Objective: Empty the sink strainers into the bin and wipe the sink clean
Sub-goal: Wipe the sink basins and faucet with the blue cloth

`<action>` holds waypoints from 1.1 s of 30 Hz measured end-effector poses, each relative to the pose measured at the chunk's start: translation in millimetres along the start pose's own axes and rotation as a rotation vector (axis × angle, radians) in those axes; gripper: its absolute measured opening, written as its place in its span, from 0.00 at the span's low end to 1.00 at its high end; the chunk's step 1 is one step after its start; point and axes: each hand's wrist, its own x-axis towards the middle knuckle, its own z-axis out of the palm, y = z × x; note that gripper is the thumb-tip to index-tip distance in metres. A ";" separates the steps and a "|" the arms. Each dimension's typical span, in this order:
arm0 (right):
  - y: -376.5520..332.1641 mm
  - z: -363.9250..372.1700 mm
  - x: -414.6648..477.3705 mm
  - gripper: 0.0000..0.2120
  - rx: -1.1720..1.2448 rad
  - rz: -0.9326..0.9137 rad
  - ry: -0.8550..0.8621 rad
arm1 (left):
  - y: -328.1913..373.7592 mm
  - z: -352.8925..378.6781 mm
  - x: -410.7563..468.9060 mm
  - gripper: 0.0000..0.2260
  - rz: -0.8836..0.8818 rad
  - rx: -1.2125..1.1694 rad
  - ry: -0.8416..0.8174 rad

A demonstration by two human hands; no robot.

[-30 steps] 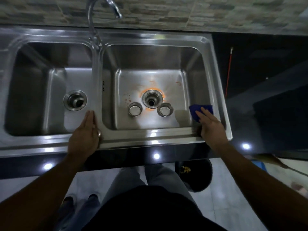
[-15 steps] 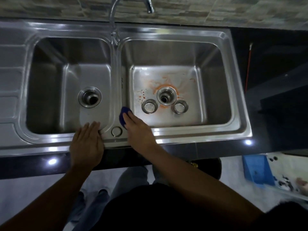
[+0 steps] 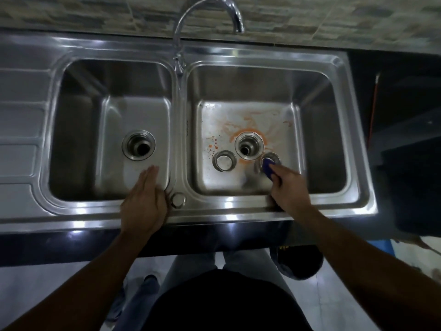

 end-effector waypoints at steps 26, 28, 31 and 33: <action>-108.9 177.2 258.0 0.32 -0.309 -0.619 -0.245 | 74.7 49.2 180.7 0.23 0.227 -0.085 0.165; -93.3 178.8 258.7 0.34 -0.318 -0.648 -0.178 | 75.1 49.0 180.9 0.23 0.238 -0.086 0.162; -51.8 162.8 260.3 0.33 -0.252 -0.566 -0.155 | 76.7 48.2 180.0 0.23 0.229 -0.093 0.146; -4.7 143.1 261.8 0.30 -0.283 -0.468 -0.126 | 77.3 46.9 179.8 0.24 0.221 -0.089 0.130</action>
